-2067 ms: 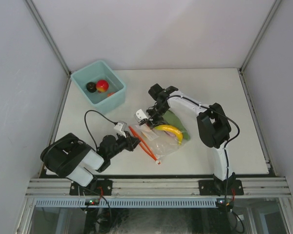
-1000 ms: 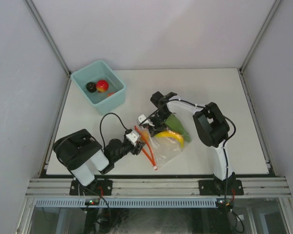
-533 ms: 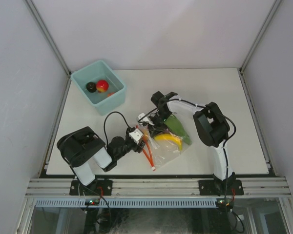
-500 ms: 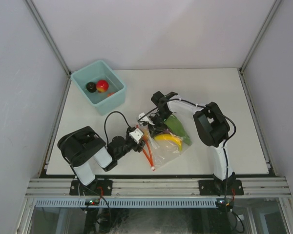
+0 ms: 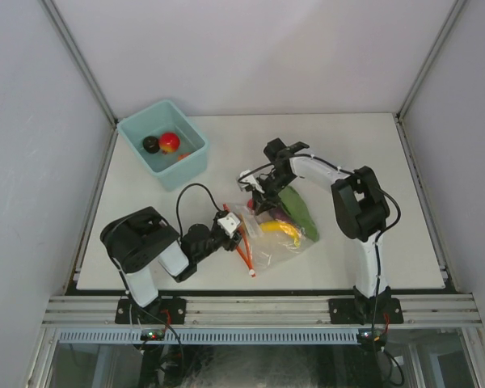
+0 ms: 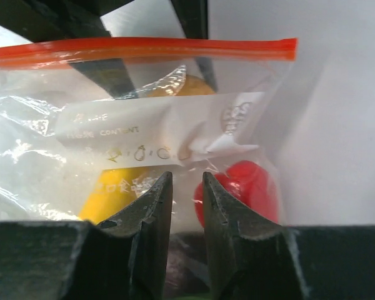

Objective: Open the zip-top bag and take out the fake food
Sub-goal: Pick up the fake fruit from the zipper food storage bag.

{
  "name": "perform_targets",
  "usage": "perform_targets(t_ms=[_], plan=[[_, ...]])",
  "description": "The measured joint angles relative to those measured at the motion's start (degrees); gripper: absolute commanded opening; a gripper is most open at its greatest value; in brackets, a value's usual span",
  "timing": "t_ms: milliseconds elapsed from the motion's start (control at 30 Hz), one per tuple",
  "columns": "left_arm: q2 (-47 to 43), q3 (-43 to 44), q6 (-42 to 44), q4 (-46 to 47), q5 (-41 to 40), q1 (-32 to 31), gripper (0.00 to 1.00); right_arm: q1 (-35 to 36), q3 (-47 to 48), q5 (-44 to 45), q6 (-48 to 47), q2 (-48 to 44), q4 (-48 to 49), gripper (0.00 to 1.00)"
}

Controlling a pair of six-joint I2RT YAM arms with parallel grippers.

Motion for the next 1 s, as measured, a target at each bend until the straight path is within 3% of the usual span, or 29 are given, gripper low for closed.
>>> perform_targets(t_ms=[200,367,733,900,1000], plan=[[0.13,0.00,0.42,0.02,2.62,0.07,0.59,0.17,-0.04,0.00,1.25,-1.77,4.24,0.37],[0.13,0.02,0.39,0.00,4.04,0.46,0.70,1.55,-1.22,0.09,0.42,-2.23,5.44,0.37],[0.26,0.20,0.39,0.02,4.46,0.83,0.79,3.89,-1.18,0.90,-5.81,-1.55,-0.26,0.23],[1.09,1.16,0.35,0.02,4.44,0.85,0.76,4.79,-1.11,1.27,-6.32,-0.07,-1.16,0.14],[1.33,1.66,0.28,0.04,4.46,0.94,0.69,5.35,-0.83,1.46,-6.36,0.31,-1.40,0.10]])
